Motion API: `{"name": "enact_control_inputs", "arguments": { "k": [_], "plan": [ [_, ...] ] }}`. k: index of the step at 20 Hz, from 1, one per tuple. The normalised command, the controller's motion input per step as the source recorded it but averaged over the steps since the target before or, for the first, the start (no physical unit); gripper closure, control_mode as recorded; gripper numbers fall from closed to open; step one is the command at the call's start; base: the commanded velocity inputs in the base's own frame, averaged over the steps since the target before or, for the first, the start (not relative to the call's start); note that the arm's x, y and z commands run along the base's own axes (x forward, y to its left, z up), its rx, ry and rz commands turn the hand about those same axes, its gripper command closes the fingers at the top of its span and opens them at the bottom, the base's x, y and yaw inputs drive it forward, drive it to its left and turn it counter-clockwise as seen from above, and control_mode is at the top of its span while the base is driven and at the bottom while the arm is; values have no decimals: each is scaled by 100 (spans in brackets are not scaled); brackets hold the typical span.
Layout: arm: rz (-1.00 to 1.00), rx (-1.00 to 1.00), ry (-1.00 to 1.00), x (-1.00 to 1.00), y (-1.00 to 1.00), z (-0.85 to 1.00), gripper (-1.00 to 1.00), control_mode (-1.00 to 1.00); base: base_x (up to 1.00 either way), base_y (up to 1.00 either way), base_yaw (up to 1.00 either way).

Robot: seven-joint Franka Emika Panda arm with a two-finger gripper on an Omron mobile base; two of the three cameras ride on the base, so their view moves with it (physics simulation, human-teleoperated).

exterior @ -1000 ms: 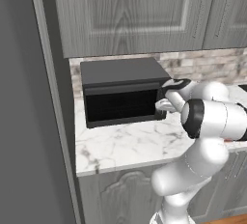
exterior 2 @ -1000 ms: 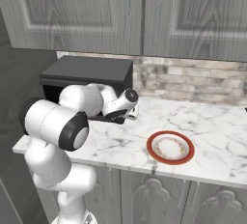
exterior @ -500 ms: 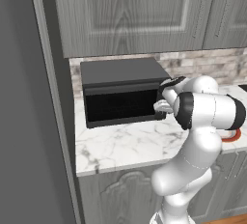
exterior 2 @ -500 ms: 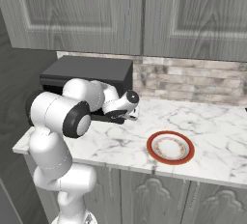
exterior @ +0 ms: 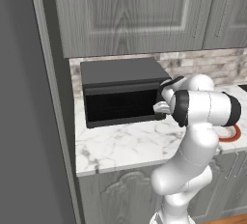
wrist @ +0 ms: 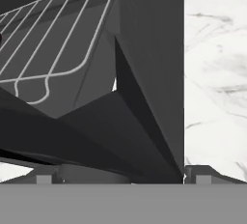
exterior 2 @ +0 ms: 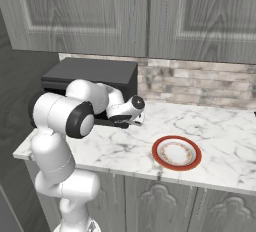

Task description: Pick up the bagel from the plate, place it on the toaster oven rack, close the door, and set the timer.

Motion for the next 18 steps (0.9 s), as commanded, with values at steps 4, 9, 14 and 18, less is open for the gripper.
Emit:
{"name": "enact_control_inputs", "arguments": {
  "k": [4, 9, 14, 18],
  "plan": [
    [0, 0, 0, 19, 0, -6, -100, -100, 0, 0, 0],
    [0, 0, 0, 22, 0, -4, 100, -100, 0, 0, 0],
    [0, 0, 0, 26, -26, 0, 100, -100, 0, 0, 0],
    [2, 6, 0, 31, -50, 0, 100, -100, 0, 0, 0]
  ]
}}
